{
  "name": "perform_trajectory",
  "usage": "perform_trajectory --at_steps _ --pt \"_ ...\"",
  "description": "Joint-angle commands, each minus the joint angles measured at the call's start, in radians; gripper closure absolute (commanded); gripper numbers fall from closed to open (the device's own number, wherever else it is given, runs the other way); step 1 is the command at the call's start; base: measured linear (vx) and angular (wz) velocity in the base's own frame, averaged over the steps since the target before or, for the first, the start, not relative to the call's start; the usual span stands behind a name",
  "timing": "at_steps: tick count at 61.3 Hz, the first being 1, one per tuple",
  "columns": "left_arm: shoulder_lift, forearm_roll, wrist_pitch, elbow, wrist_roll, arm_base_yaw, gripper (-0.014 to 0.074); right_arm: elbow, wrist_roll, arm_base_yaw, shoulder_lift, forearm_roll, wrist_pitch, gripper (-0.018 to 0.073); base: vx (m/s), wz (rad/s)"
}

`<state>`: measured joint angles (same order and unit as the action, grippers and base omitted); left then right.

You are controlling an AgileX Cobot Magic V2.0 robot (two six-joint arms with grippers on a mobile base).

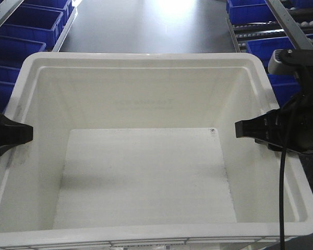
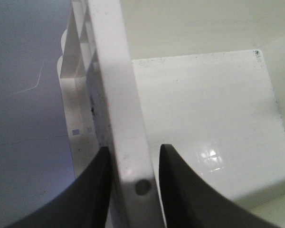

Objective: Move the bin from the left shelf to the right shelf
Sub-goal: 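Hold the tote with both grippers while the base turns away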

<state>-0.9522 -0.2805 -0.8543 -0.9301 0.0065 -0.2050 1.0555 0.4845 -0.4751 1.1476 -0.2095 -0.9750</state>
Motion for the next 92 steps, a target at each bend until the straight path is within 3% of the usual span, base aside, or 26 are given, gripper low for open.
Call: perform_trajectory --at_steps 1,92 --pt "0.030 0.004 0.080 -0.039 0.041 0.000 0.0524 0.035 0.013 0.017 -0.026 -0.141 0.059 0.0523 0.26 -0.14" --pt "0.030 0.004 0.080 -0.039 0.041 0.000 0.0524 0.035 0.013 0.017 -0.026 -0.141 0.059 0.0523 0.32 -0.11"
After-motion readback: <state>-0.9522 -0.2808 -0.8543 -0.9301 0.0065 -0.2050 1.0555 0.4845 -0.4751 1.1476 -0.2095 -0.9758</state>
